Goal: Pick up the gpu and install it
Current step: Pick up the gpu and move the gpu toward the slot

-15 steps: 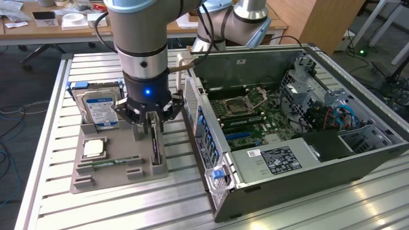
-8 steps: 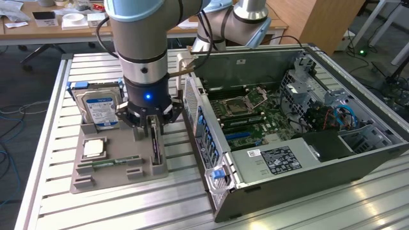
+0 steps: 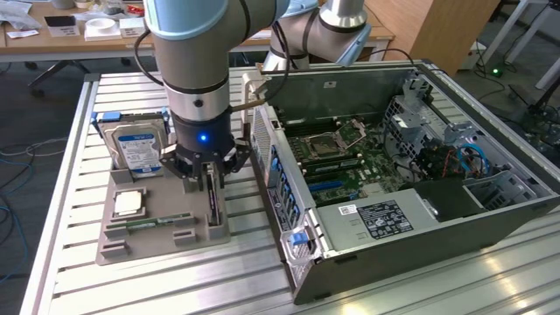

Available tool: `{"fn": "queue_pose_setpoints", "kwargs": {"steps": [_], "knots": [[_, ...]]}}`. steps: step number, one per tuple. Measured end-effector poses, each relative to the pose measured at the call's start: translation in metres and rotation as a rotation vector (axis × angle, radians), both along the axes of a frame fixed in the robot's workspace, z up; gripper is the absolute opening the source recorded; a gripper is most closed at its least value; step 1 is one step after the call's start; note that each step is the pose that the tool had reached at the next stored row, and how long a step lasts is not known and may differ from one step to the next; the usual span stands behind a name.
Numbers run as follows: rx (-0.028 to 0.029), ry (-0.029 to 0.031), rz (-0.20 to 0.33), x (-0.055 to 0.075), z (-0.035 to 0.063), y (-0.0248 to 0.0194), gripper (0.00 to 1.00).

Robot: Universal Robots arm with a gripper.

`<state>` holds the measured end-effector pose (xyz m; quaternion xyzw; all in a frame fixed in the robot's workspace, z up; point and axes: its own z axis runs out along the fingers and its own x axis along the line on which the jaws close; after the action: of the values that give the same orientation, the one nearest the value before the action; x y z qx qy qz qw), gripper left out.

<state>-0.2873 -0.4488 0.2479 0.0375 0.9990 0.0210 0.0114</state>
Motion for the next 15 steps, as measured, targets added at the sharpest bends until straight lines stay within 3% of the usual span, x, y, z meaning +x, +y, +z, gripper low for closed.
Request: {"fn": "queue_pose_setpoints", "kwargs": {"steps": [15], "knots": [[-0.0007,0.0001,0.003,-0.0001,-0.0063,0.0013,0.41]]}}
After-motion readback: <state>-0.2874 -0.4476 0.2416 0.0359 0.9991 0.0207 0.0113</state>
